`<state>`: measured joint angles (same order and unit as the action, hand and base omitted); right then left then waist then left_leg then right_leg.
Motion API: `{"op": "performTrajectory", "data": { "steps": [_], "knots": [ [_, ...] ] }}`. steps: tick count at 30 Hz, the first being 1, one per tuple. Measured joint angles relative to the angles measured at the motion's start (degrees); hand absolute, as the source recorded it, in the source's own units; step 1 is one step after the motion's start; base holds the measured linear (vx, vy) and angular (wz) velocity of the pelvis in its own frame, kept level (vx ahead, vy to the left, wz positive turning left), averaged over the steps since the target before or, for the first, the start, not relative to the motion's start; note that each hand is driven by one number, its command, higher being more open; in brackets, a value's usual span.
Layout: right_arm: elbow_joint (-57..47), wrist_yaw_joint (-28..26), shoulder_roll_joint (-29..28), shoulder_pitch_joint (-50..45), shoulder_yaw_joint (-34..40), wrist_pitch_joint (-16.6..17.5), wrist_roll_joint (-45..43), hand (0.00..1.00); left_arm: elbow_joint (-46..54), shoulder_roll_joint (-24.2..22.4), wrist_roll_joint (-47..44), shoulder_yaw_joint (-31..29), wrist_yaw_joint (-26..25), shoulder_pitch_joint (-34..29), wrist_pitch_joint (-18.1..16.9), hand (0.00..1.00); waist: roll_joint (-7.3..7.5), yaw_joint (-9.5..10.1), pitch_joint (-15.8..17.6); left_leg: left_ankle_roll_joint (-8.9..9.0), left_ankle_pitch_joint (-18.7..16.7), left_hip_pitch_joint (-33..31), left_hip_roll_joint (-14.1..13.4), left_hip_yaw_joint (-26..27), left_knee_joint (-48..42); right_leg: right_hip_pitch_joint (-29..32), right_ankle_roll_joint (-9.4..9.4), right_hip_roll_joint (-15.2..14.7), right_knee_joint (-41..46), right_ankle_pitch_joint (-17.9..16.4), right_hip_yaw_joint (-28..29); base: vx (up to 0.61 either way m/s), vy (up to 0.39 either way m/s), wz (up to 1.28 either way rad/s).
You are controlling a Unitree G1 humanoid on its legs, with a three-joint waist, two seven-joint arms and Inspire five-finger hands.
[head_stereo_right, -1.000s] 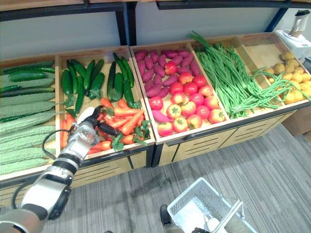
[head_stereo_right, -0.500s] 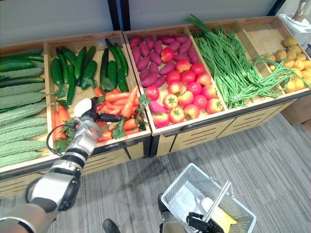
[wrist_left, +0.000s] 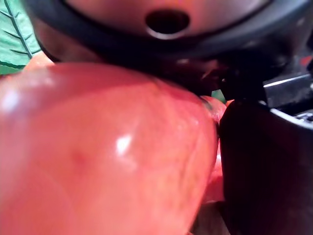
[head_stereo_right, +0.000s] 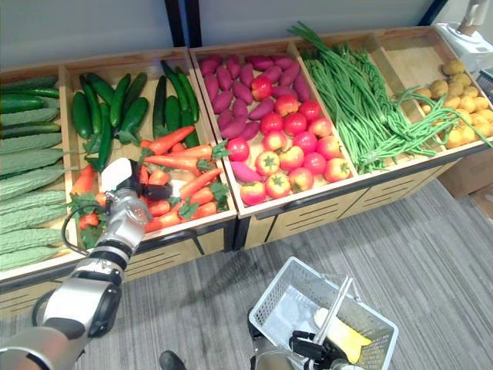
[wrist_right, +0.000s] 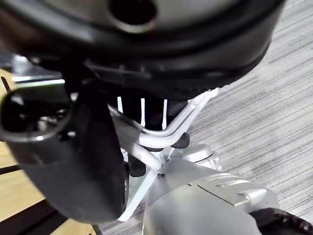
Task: Pick vegetable in the basket
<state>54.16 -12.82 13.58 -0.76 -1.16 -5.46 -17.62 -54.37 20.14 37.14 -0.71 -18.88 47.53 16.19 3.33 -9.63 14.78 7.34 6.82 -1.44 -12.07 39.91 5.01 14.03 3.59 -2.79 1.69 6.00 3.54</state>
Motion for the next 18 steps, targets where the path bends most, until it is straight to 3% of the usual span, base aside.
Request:
{"op": "performTrajectory", "data": {
  "steps": [7, 12, 18],
  "knots": [
    [0.7, 0.6, -0.6, -1.7, 2.9, -1.1, 0.1, 0.00, 3.9, -0.1, -9.8, 0.4, 1.5, -3.3, -1.7, 0.00, -1.53, -0.02, -1.9, 0.42, -0.4, 1.4, -0.2, -1.6, 0.0, -2.7, -0.07, -0.2, -0.1, -1.2, -1.9, 0.03, 0.016, 0.13],
    [0.6, 1.3, -1.5, -5.7, 8.2, -2.3, 0.1, 0.00, 15.1, 0.1, -17.6, 2.1, 5.7, -7.7, 0.0, 0.00, -3.45, 2.19, -4.2, 0.43, -0.4, 2.9, -0.3, -3.8, 0.0, -5.3, -0.28, -0.4, 0.6, -3.0, -4.2, 0.03, 0.009, 0.26],
    [1.9, 2.2, -2.0, -9.2, 13.9, -3.5, 1.3, 0.00, 29.8, 3.8, -38.2, 4.8, 11.9, -14.2, -0.1, 0.00, -6.20, 3.01, -9.2, 0.47, -0.4, 4.9, -0.2, -6.9, 0.0, -8.7, -0.50, -0.6, 1.2, -4.6, -6.8, -0.01, -0.005, 0.23]
  ]
}}
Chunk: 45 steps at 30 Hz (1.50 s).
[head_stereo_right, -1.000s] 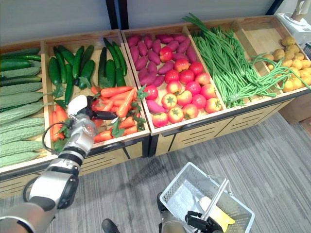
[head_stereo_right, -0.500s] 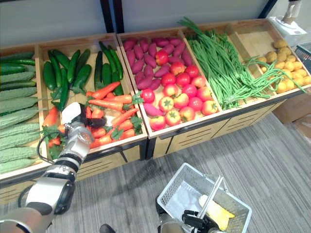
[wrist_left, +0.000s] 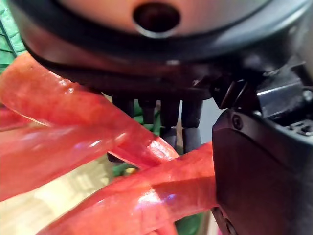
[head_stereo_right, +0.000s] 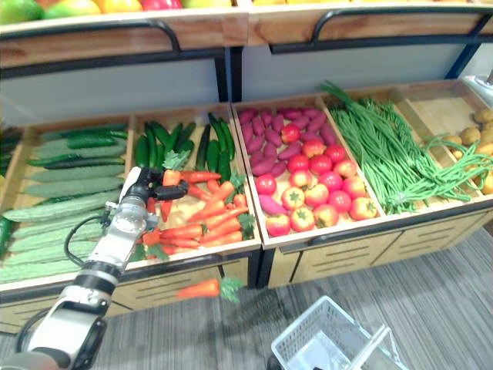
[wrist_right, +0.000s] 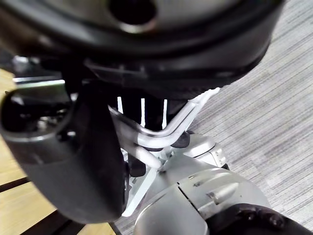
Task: Pick vegetable in the basket
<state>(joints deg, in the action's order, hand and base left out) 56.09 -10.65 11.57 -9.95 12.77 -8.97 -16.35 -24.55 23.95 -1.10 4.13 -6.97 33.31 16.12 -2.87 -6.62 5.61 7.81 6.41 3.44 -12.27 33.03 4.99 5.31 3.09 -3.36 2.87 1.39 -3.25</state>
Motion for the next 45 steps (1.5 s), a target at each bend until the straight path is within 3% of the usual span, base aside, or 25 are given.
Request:
{"op": "performTrajectory", "data": {
  "steps": [5, 14, 21, 30, 45],
  "knots": [
    [1.0, 0.0, 0.0, -1.1, 3.0, -1.0, 0.7, 0.00, 3.5, 2.7, -13.1, -0.1, 5.1, -3.5, -1.2, 0.00, -1.11, 0.15, -1.8, 0.03, 0.0, 0.7, -0.1, -1.1, 0.0, -1.2, 0.00, 0.2, 0.1, -0.1, -0.8, -0.07, -0.022, 0.09],
    [1.0, 0.1, -2.1, -3.4, 6.3, -1.7, 2.9, 0.00, 4.8, 5.1, -31.2, -3.3, 13.8, -10.1, -1.0, 0.00, 0.30, 0.38, -4.4, 0.01, -0.1, 1.4, 0.1, -1.3, 0.0, -2.8, 0.32, 0.2, -2.3, 1.2, -0.9, -0.03, -0.009, 0.01],
    [1.1, 0.3, -2.5, -3.7, 6.6, -1.8, 2.9, 0.00, 4.9, 3.7, -44.9, -3.5, 18.1, -15.3, 0.4, 0.00, 0.32, 0.44, -4.5, 0.08, -0.2, 1.8, 0.2, -1.4, 0.0, -3.6, 0.33, 0.2, -3.0, 1.3, -1.0, 0.00, 0.000, 0.00],
    [3.3, 0.4, -2.8, -3.3, 8.6, -2.1, 3.0, 0.00, 4.8, 0.1, -50.2, -3.3, 18.9, -20.7, 2.0, 0.00, 0.62, 0.43, -4.7, 0.14, -0.4, 2.3, 0.2, -1.3, 0.0, -4.5, 0.37, 0.3, -4.3, 2.0, -0.9, -0.01, -0.004, 0.00],
    [3.3, 0.4, -2.8, -3.4, 8.6, -2.2, 5.0, 0.00, 3.1, -2.0, -50.9, -3.3, 20.2, -20.8, 1.8, 0.00, 0.52, 0.27, -5.4, 0.47, -0.8, 2.8, 0.1, -0.8, 0.0, -5.5, 0.39, 0.4, -6.1, 2.7, -0.6, -0.01, -0.011, -0.01]
  ]
}}
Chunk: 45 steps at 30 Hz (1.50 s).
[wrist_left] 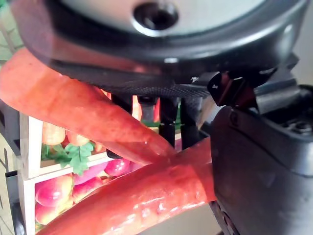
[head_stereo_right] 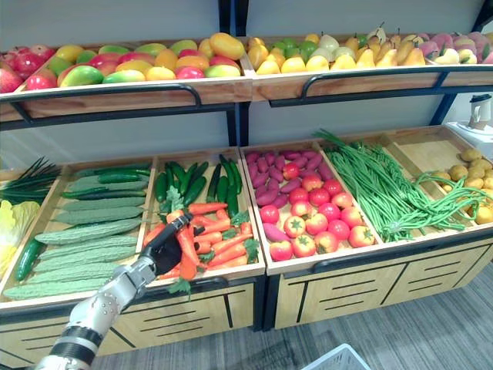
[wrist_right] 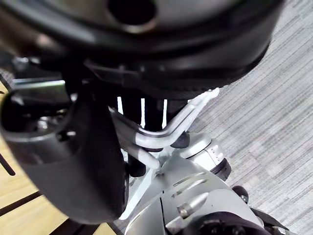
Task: Pick vegetable in the basket
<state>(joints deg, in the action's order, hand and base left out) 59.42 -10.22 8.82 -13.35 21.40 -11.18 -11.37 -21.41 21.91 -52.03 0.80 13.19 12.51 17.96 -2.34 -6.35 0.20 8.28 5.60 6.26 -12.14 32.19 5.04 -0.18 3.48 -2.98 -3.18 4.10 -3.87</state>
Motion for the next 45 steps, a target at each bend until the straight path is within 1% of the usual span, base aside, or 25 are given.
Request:
{"op": "performTrajectory", "data": {
  "steps": [10, 15, 17, 18, 19, 20, 21, 22, 24, 25, 26, 27, 29, 30, 31, 32, 33, 36, 37, 39, 40, 41, 42, 44, 45],
  "knots": [
    [0.0, 0.6, 0.0, 0.0, 0.6, 0.0, -0.2, 0.00, -0.7, 0.0, 0.0, 0.2, 0.1, 0.2, 0.0, 0.00, 0.03, -0.51, 0.0, 0.33, -0.3, 0.5, 0.0, 0.6, 0.0, 0.1, 0.01, 0.2, 0.0, 0.0, 0.9, -0.03, -0.027, -0.04],
    [0.1, 0.9, -0.5, -0.9, 2.5, 0.0, -3.0, 0.00, -0.2, -0.1, -1.7, 3.3, -0.2, 1.6, -0.3, 0.00, 0.01, -1.21, 0.0, 0.34, -0.3, 0.4, -0.1, 0.6, 0.0, 0.6, -0.11, 0.3, 0.7, -0.4, 1.2, -0.04, -0.034, -0.01],
    [0.2, 1.0, -0.9, -1.0, 3.0, 0.0, -4.6, 0.00, 0.2, -1.5, -2.7, 3.6, -0.8, 2.8, -0.9, 0.00, 0.14, -1.89, 0.1, 0.43, -0.7, 0.2, -0.6, 0.9, -0.9, 2.4, -0.25, 0.6, 4.0, -2.0, 2.0, -0.03, -0.066, -0.17],
    [0.0, 1.0, -1.5, -0.8, 4.0, 0.1, -4.6, 0.00, 1.8, -2.4, -2.7, 3.5, -1.6, 3.4, -1.7, 0.00, 0.71, -1.87, 0.6, 0.21, -2.1, -0.4, -1.3, 0.9, -4.0, 3.8, -0.37, 0.6, 6.5, -3.3, 3.2, -0.03, -0.096, -0.39],
    [0.0, 1.0, -1.9, -0.5, 4.4, 0.2, -4.6, 0.00, 2.9, -2.6, -2.7, 3.4, -1.7, 3.5, -2.1, 0.00, 1.21, -1.78, 0.9, -0.98, -3.0, -1.0, -1.7, -0.5, -6.4, 4.4, -0.47, 0.7, 7.7, -3.7, 4.3, 0.00, -0.124, -0.83],
    [0.0, 0.8, -2.0, 0.3, 4.4, 0.1, -4.6, 0.00, 5.2, -2.6, -3.2, 3.2, -1.7, 3.6, -3.0, 0.00, 2.11, -1.32, 1.3, -3.99, -4.9, -2.4, -2.0, -5.6, -11.2, 5.5, -0.73, 0.8, 9.4, -4.0, 7.3, 0.03, -0.117, -1.16],
    [-0.2, 0.7, -1.7, 0.7, 4.5, 0.1, -4.6, 0.00, 6.8, -3.0, -4.7, 3.1, -1.9, 4.5, -3.8, 0.00, 2.33, -0.86, 1.7, -5.37, -6.8, -3.5, -2.2, -11.1, -15.0, 6.4, -0.80, 1.2, 10.7, -4.0, 10.2, 0.02, -0.087, -1.21],
    [-0.2, 0.7, -1.3, 1.2, 4.5, 0.1, -4.5, 0.00, 7.6, -3.3, -5.1, 3.1, -2.1, 5.1, -4.0, 0.00, 2.41, -0.57, 2.2, -5.34, -7.7, -3.8, -2.2, -13.4, -16.1, 6.7, -0.85, 1.4, 11.2, -4.1, 11.3, 0.01, -0.004, -1.06],
    [-0.3, 0.7, -0.1, 1.4, 5.1, 0.0, -4.5, 0.00, 11.5, -5.1, -6.3, 3.1, -2.2, 6.5, -4.1, 0.00, 1.30, -0.32, 2.7, -4.43, -11.5, -2.9, -2.1, -20.8, -17.6, 7.6, -0.54, 2.7, 12.8, -4.2, 14.7, -0.04, 0.114, -0.95],
    [-0.5, 0.7, 0.0, 1.4, 5.2, 0.0, -4.5, 0.00, 14.5, -5.8, -6.4, 3.1, -2.2, 6.6, -4.2, 0.00, 1.33, -0.24, 2.8, -3.33, -12.6, -2.1, -1.8, -23.4, -17.4, 8.5, -0.05, 3.3, 14.0, -4.5, 16.4, -0.04, 0.156, -0.81],
    [-0.8, 0.6, -0.1, 1.3, 5.2, 0.0, -4.6, 0.00, 15.8, -6.1, -6.5, 3.1, -2.1, 6.6, -4.2, 0.00, 1.52, -0.15, 2.9, -3.00, -13.0, -1.8, -1.5, -24.1, -17.3, 9.0, 0.29, 3.3, 14.5, -4.6, 17.2, -0.05, 0.167, -0.68],
    [-1.4, 0.6, -0.4, 1.3, 5.2, 0.0, -4.7, 0.00, 17.7, -6.1, -6.5, 3.1, -2.1, 6.6, -4.2, 0.00, 1.57, -0.07, 3.0, -2.26, -13.6, -1.2, -0.9, -23.9, -17.2, 9.6, 0.95, 3.4, 15.1, -4.6, 18.4, -0.08, 0.166, -0.57],
    [-3.7, 0.5, -1.3, 1.1, 5.0, 0.0, -5.1, 0.00, 19.4, -6.0, -6.5, 3.1, -1.9, 6.7, -4.3, 0.00, 1.90, -0.05, 3.2, -0.92, -16.5, 0.2, -0.1, -20.1, -16.6, 10.9, 2.66, 3.3, 15.3, -4.0, 21.2, -0.10, 0.206, -0.60],
    [-4.3, 0.5, -1.5, 1.1, 4.9, 0.1, -5.1, 0.00, 19.5, -6.0, -6.5, 3.0, -1.9, 6.7, -4.4, 0.00, 1.83, -0.06, 3.3, -0.35, -17.5, 0.5, 0.0, -19.0, -16.3, 11.2, 2.97, 3.4, 15.2, -3.8, 21.8, -0.11, 0.224, -0.59],
    [-5.2, 0.6, -2.3, 1.2, 4.8, 0.1, -5.1, 0.00, 19.5, -5.7, -6.4, 3.0, -1.9, 6.7, -4.6, 0.00, 2.47, 0.04, 3.6, 0.15, -18.6, 1.0, 0.8, -17.0, -16.4, 11.4, 3.79, 2.9, 14.7, -3.2, 23.5, -0.13, 0.224, -0.66],
    [-6.4, 0.5, -3.2, 0.7, 4.5, 0.2, -5.0, 0.00, 19.5, -5.5, -6.4, 3.0, -1.9, 6.7, -4.6, 0.00, 3.18, 0.54, 3.8, -0.58, -19.3, 1.2, 1.9, -15.3, -16.8, 11.1, 4.28, 1.8, 13.2, -2.3, 24.4, -0.14, 0.214, -0.68],
    [-6.9, 0.5, -3.5, 0.3, 4.3, 0.2, -4.9, 0.00, 19.5, -5.3, -6.4, 3.0, -1.9, 6.7, -4.8, 0.00, 3.37, 0.64, 3.7, -0.84, -19.6, 1.3, 2.3, -14.4, -17.0, 11.0, 4.53, 1.2, 12.4, -1.9, 24.4, -0.15, 0.221, -0.73],
    [-7.5, 0.5, -4.5, -0.7, 4.4, 1.3, -4.5, 0.00, 20.7, -4.2, -6.4, 2.6, -1.7, 6.8, -5.5, 0.00, 3.44, 1.05, 3.6, -1.81, -21.6, 2.1, 4.0, -9.5, -18.9, 10.9, 4.12, -1.3, 8.2, 1.9, 24.8, -0.07, 0.168, -0.82],
    [-7.6, 0.5, -4.8, -1.0, 4.8, 1.3, -4.5, 0.00, 21.0, -3.9, -6.4, 2.5, -1.3, 6.8, -5.4, 0.00, 3.35, 1.19, 3.6, -1.96, -22.2, 2.9, 4.0, -7.5, -19.3, 11.1, 2.88, -2.1, 7.0, 3.1, 23.3, -0.01, 0.160, -0.92],
    [-7.6, 0.6, -5.2, -0.9, 5.9, 1.1, -4.5, 0.00, 21.1, -3.8, -5.9, 1.5, -0.3, 6.8, -5.1, 0.00, 3.33, 1.26, 3.7, -1.69, -23.0, 4.7, 3.5, -4.5, -19.4, 11.6, 0.75, -3.9, 8.1, 3.8, 14.9, 0.01, 0.122, -0.72],
    [-7.6, 0.6, -5.4, -0.9, 6.4, 1.0, -4.6, 0.00, 21.1, -3.8, -5.8, 0.9, 0.4, 6.8, -4.9, 0.00, 3.26, 1.25, 3.6, -1.61, -23.0, 5.0, 3.3, -4.1, -19.2, 12.0, 0.52, -4.1, 9.1, 3.8, 13.2, 0.07, 0.064, -0.48],
    [-7.6, 1.0, -5.6, -0.9, 6.6, 0.4, -5.0, 0.00, 21.6, -3.8, -5.7, -0.7, 1.8, 7.0, -4.9, 0.00, 3.30, 1.18, 3.2, -1.09, -23.3, 5.2, 2.6, -3.0, -19.1, 13.8, 0.68, -3.7, 11.9, 3.5, 11.0, 0.09, 0.021, -0.27],
    [-7.6, 1.3, -5.6, -0.9, 6.6, 0.1, -5.6, 0.00, 21.9, -3.8, -5.4, -1.3, 2.3, 7.0, -4.9, 0.00, 3.17, 1.20, 3.1, -0.91, -23.3, 5.2, 2.6, -3.0, -19.2, 14.0, 1.01, -3.3, 12.0, 3.6, 10.7, 0.13, 0.009, -0.27],
    [-7.5, 2.3, -4.6, -0.8, 6.7, 0.0, -7.3, 0.00, 22.6, -3.0, -4.4, -2.9, 2.9, 7.0, -4.9, 0.00, 2.50, 1.91, 2.6, -0.47, -23.1, 4.7, 1.3, -3.2, -19.1, 13.8, 2.78, -1.8, 9.5, 4.8, 10.6, 0.11, -0.025, -0.24],
    [-7.6, 2.7, -3.9, -0.4, 6.9, -0.1, -7.7, 0.00, 22.6, -2.7, -4.0, -3.4, 3.0, 7.0, -4.8, 0.00, 2.23, 2.13, 2.5, -0.44, -23.1, 4.7, 1.0, -3.3, -19.0, 13.7, 3.20, -1.4, 8.8, 5.2, 10.7, 0.08, -0.039, -0.19]
  ]
}}
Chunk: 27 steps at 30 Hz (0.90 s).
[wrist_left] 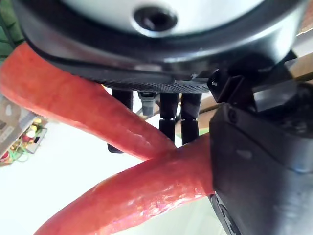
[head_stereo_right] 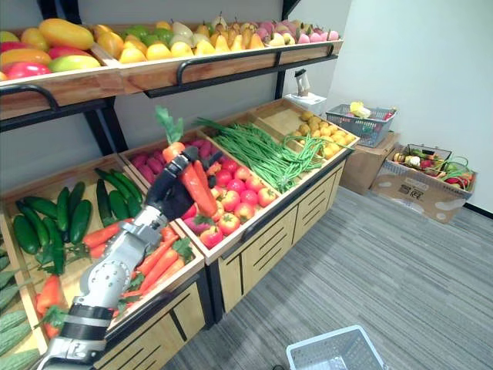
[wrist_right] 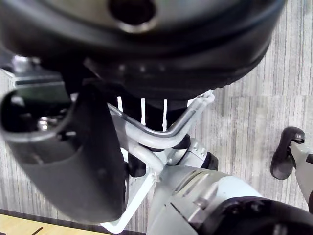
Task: Pick vegetable in the basket
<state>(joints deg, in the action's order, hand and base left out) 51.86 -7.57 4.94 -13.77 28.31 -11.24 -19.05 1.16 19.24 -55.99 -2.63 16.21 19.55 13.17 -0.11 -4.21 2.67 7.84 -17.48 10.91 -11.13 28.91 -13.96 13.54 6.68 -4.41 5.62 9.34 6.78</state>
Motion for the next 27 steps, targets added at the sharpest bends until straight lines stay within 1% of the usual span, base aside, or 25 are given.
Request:
{"op": "performTrajectory", "data": {
  "steps": [1, 2, 4, 5, 6, 7, 8, 10, 12, 13, 14, 17, 20, 24, 27],
  "knots": [
    [0.0, 0.3, 0.5, 0.3, 0.6, -0.1, -0.2, 0.00, 0.0, 0.2, 0.4, -0.2, 0.0, 0.0, 0.0, 0.00, -0.17, 0.08, -0.1, 0.00, 0.0, 0.0, -0.2, -0.1, 0.1, -0.2, -0.09, 0.2, -0.5, 0.3, 0.0, 0.06, -0.024, -0.10],
    [-0.3, 0.8, 1.7, 0.8, 2.8, -0.3, -0.4, 0.00, 0.3, 0.7, 0.4, -0.2, 0.0, 0.0, 0.5, 0.00, -0.29, 0.25, -0.1, 0.06, 0.1, 0.2, -0.4, -0.2, 0.3, -0.6, -0.01, 0.4, -1.1, 0.5, -0.1, 0.06, -0.016, -0.02],
    [-3.6, 0.8, 3.9, 0.7, 6.9, -1.2, -0.3, 0.00, 2.4, 1.4, 0.4, -0.2, 0.0, 0.0, 1.8, 0.00, -0.21, 0.49, -0.1, 0.07, 0.1, 0.3, -0.2, -0.6, 0.6, -0.8, 0.10, 0.3, -1.2, 0.6, -0.3, 0.03, 0.006, 0.04],
    [-6.0, 0.8, 6.0, 0.7, 9.1, -1.7, -0.3, 0.00, 4.3, 2.2, 0.4, -0.2, 0.0, 0.0, 2.4, 0.00, -0.05, 0.59, -0.1, 0.07, 0.1, 0.6, 0.1, -1.1, 0.7, -1.2, 0.34, 0.0, -1.4, 0.8, -0.3, -0.02, 0.032, 0.08],
    [-8.6, 0.6, 8.0, 0.5, 11.1, -2.5, -0.5, 0.00, 5.9, 3.0, 0.4, -0.2, 0.0, 0.0, 2.5, 0.00, 0.21, 0.61, -0.1, 0.07, 0.1, 1.0, 0.4, -1.2, 0.8, -2.1, 0.49, -0.3, -2.5, 1.2, -0.4, -0.03, 0.035, 0.04],
    [-11.2, 0.2, 9.1, 0.2, 12.4, -4.4, -1.3, 0.00, 7.2, 3.6, 0.4, -0.5, 0.0, 0.0, 2.7, 0.00, 0.37, 0.72, -0.1, 0.06, 0.1, 1.4, 0.5, -1.2, 1.1, -2.7, 0.36, -0.3, -3.4, 1.9, -0.4, -0.05, 0.036, -0.02],
    [-13.2, 0.0, 9.5, -0.1, 12.7, -5.1, -1.2, 0.00, 8.2, 4.0, 0.4, -0.7, 0.0, 0.0, 2.8, 0.00, 0.60, 0.76, -0.3, 0.06, 0.1, 1.4, 0.7, -1.2, 1.5, -2.7, 0.41, -0.3, -3.9, 2.1, -0.3, -0.07, 0.026, -0.07],
    [-23.9, 0.4, 10.3, -1.3, 13.3, -5.9, -0.6, 0.00, 12.7, 5.1, 0.3, -2.2, 0.0, 0.0, 2.9, 0.00, 1.39, 0.84, -0.3, 0.05, 0.1, 1.4, 1.4, -0.9, 2.3, -2.9, -0.07, -0.7, -6.0, 3.4, 0.1, -0.08, 0.018, -0.12],
    [-31.4, 0.4, 12.4, -2.2, 13.3, -6.9, 0.5, 0.00, 14.2, 5.0, 0.3, -2.3, 0.0, 0.0, 3.1, 0.00, 1.43, 0.88, -0.2, 0.02, 0.1, 1.8, 1.5, -0.4, 2.3, -4.0, -0.29, -0.7, -7.8, 4.2, 0.2, -0.06, 0.012, -0.13],
    [-38.9, 1.3, 15.2, -2.7, 13.3, -8.2, 0.7, 0.00, 14.9, 5.0, 0.4, -2.3, -0.1, -0.1, 3.2, 0.00, 1.07, 0.94, -0.6, 0.02, 0.1, 2.3, 1.5, 0.2, 2.5, -4.7, -0.37, -0.5, -8.9, 4.8, 0.4, -0.05, 0.014, -0.15],
    [-41.6, 1.6, 16.4, -2.7, 13.3, -8.5, 0.7, 0.00, 15.3, 5.0, 0.4, -2.4, -0.1, -0.1, 3.1, 0.00, 0.97, 0.94, -0.6, 0.02, 0.1, 2.4, 1.5, 0.4, 2.5, -4.6, -0.43, -0.4, -9.0, 4.9, 0.6, -0.03, 0.011, -0.20],
    [-53.2, 2.0, 22.0, -1.9, 13.3, -8.7, 1.1, 0.00, 15.6, 5.0, 0.5, -2.3, -0.6, -0.5, 3.1, 0.00, 0.43, 0.93, -1.0, 0.04, 0.1, 2.9, 1.1, 1.3, 2.5, -4.3, -0.71, 0.6, -9.1, 5.3, 1.9, -0.01, 0.003, -0.23],
    [-60.3, 1.4, 24.3, 0.3, 13.3, -8.0, 2.3, 0.00, 15.6, 5.0, 0.5, -2.3, -0.9, -0.9, 3.1, 0.00, 0.68, 0.85, -1.0, 0.13, 0.1, 3.1, 0.9, 2.1, 2.5, -3.7, -1.04, 1.5, -8.9, 5.6, 3.1, -0.02, -0.007, -0.24],
    [-64.3, -0.1, 25.0, 2.5, 13.3, -7.2, 3.3, 0.00, 15.6, 5.0, 0.5, -2.3, -1.2, -1.1, 3.0, 0.00, 0.71, 0.80, -1.0, 0.21, 0.1, 3.4, 0.8, 2.4, 2.5, -3.5, -1.02, 1.9, -8.8, 5.8, 3.8, -0.01, 0.005, -0.14],
    [-64.7, -3.1, 26.5, 3.5, 12.2, -7.3, 3.2, 0.00, 15.6, 5.0, 0.5, -2.3, -2.0, -1.1, 2.8, 0.00, 0.62, 0.91, -1.0, 0.29, 0.1, 4.1, 1.0, 3.3, 2.7, -3.5, -0.80, 2.3, -8.8, 6.1, 4.7, -0.01, 0.019, -0.14]
  ]
}}
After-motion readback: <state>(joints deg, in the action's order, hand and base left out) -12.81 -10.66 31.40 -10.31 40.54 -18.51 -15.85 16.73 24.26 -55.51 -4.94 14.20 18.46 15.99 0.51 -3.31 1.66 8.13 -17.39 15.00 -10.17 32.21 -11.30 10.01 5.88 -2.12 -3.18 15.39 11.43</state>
